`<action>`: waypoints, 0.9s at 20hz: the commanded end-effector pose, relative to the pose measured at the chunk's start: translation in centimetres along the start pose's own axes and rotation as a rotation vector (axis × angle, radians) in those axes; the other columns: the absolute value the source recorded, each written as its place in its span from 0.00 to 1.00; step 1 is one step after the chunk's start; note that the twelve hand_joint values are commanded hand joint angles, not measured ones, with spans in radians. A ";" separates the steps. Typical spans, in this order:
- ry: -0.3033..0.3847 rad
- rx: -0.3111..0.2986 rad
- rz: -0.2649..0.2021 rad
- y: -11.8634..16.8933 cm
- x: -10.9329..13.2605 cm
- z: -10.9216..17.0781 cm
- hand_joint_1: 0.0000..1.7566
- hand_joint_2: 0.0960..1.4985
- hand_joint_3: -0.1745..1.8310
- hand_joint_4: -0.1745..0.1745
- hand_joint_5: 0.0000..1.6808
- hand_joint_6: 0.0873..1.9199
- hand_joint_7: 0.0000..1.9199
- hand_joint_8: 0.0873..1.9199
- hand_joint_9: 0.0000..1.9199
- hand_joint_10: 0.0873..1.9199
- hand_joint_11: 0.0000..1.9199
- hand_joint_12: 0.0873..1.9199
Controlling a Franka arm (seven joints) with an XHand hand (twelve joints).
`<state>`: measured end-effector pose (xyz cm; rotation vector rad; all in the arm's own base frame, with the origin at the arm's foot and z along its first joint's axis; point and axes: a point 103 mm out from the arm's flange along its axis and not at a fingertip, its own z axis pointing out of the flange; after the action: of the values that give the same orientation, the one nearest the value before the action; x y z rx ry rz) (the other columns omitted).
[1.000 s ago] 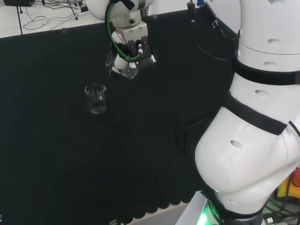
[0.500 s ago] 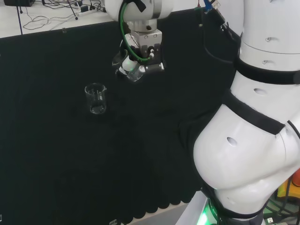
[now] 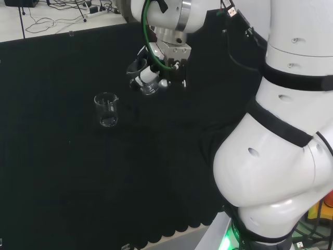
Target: Place the beaker back on the table.
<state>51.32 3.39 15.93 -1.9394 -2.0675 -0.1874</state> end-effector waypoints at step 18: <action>0.213 -0.067 -0.028 0.4 -2.1 6.7 0.63 0.46 0.36 1.00 0.73 0.33 0.83 0.00 0.78 0.00 0.59 0.42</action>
<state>50.69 3.35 9.83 -1.8554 -1.9986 -0.4128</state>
